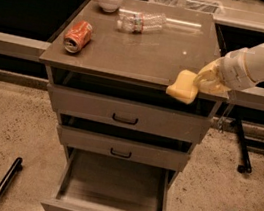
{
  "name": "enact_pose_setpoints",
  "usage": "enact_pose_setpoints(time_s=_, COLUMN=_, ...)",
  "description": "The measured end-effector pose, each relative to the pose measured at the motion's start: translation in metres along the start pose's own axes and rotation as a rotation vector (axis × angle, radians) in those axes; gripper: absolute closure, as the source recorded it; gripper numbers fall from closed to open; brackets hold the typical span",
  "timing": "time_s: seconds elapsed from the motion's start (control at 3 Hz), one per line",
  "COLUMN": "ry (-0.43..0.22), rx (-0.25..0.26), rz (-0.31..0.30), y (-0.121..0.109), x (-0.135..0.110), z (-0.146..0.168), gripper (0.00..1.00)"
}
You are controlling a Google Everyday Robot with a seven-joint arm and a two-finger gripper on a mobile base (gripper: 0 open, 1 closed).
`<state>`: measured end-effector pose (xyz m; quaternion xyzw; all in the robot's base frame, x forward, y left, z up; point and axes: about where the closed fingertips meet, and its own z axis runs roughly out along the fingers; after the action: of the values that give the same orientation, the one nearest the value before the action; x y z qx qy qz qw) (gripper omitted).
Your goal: Place sponge into bottom drawer
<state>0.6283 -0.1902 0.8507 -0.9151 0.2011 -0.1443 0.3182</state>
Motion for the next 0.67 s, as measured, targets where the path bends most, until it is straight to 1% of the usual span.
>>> enact_pose_setpoints(time_s=0.33, ry=-0.002, rx=0.150, rz=0.024, y=-0.0043, x=0.0008, z=-0.0120, gripper=1.00)
enact_pose_setpoints(time_s=0.67, ry=-0.016, rx=0.169, rz=0.031, y=-0.0021, x=-0.0029, z=-0.0055, gripper=1.00)
